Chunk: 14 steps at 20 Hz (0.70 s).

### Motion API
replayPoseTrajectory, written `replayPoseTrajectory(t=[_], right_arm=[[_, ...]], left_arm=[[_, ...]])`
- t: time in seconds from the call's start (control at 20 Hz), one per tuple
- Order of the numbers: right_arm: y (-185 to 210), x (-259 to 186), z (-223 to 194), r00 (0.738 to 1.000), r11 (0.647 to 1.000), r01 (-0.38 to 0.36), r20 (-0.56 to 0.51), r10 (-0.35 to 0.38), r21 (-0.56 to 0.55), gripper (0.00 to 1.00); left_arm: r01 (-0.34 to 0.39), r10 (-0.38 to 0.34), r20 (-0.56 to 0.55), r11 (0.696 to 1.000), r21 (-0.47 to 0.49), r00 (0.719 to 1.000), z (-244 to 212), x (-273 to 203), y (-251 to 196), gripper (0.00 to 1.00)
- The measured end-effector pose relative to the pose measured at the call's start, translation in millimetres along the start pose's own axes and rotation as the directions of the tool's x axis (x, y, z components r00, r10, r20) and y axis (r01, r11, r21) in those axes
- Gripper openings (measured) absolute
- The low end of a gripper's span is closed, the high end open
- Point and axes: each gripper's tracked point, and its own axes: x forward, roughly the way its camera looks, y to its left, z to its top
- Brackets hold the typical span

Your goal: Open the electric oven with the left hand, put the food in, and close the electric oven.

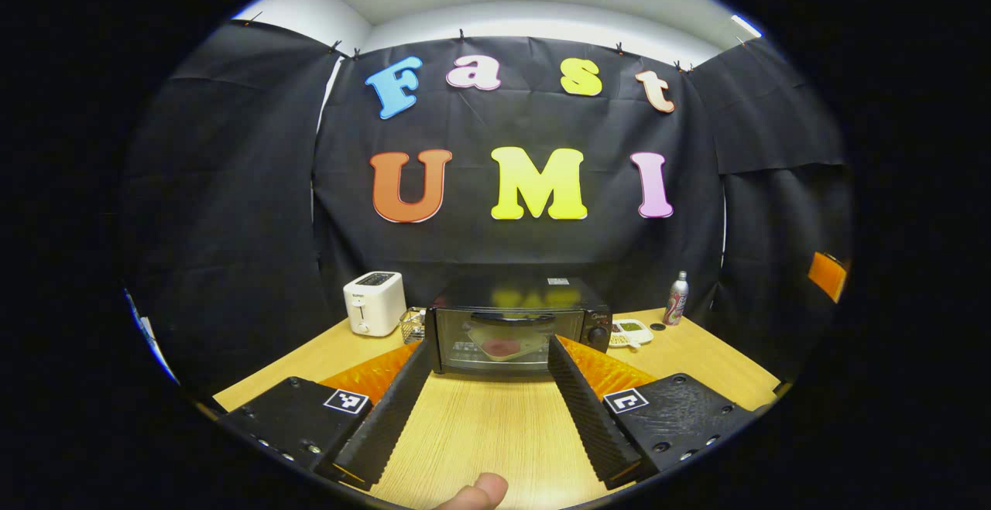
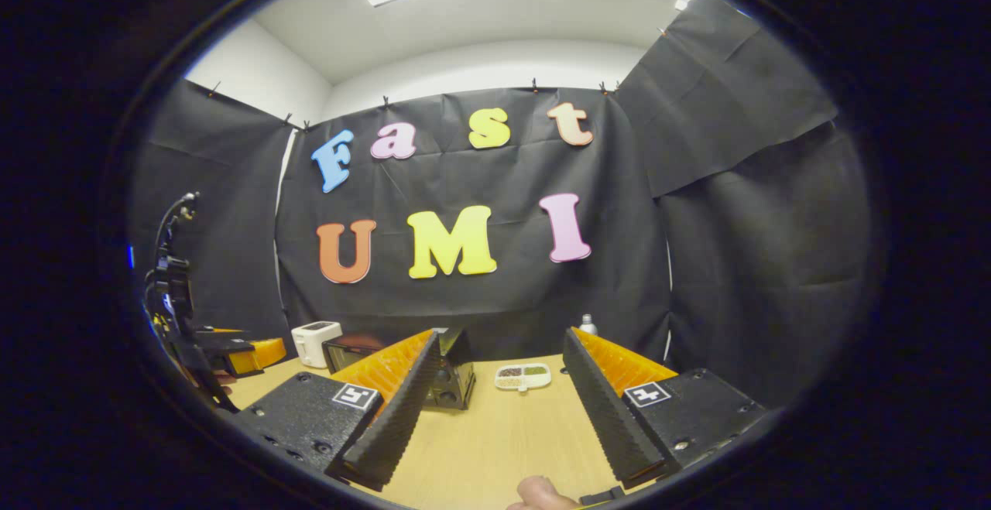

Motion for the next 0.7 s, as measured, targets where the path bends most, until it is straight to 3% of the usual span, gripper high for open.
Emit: replayPoseTrajectory(t=[0.25, 0.3, 0.4, 0.7], right_arm=[[9, -10, 4, 0.999, 0.999, -0.047, -0.006, 0.047, 0.026, 0.96], [7, -11, 3, 0.999, 0.999, -0.048, -0.005, 0.048, 0.026, 1.0], [1, -14, 7, 1.0, 0.999, -0.029, 0.005, 0.029, 0.022, 0.96], [5, -25, 12, 0.999, 0.999, -0.033, 0.026, 0.032, 0.015, 0.96]], left_arm=[[0.0, -0.002, 0.073, 1.0, 0.031, 0.997, 20, -52, -4, 0.94], [0.001, -0.003, 0.075, 0.999, 0.034, 0.997, 20, -58, -5, 0.94], [-0.011, 0.008, 0.086, 0.999, 0.037, 0.996, 21, -68, -3, 0.94], [-0.002, -0.004, 0.104, 0.998, 0.061, 0.995, 22, -88, -2, 0.94]])
